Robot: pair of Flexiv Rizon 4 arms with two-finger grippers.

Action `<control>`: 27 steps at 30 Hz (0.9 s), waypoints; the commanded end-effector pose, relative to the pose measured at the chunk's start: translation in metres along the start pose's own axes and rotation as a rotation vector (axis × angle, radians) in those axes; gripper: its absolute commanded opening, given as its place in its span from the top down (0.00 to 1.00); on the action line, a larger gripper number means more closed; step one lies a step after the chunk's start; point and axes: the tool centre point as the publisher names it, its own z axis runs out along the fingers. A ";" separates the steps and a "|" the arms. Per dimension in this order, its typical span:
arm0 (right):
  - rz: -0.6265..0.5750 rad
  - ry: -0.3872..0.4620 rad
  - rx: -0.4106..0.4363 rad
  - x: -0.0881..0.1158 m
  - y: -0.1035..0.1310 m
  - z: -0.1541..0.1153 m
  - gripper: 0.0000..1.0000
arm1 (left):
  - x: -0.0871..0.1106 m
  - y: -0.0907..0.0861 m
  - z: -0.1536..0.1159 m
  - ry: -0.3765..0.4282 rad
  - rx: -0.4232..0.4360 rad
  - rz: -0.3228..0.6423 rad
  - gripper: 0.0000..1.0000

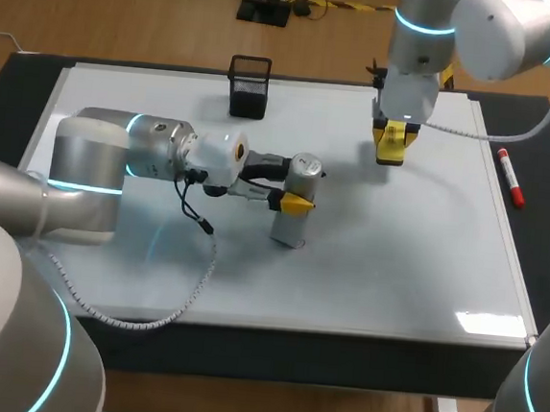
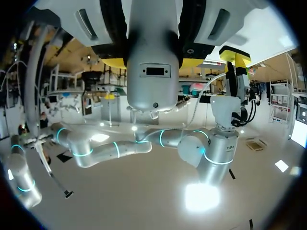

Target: Pick up the inspection probe, press it on each red-marked spot on the whiteboard one by one, put down the probe, pick up the eraser, and wipe off all the red marks.

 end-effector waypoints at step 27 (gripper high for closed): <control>-0.002 0.004 -0.001 0.000 -0.001 -0.001 1.00 | 0.004 -0.040 -0.043 -0.080 0.149 0.041 1.00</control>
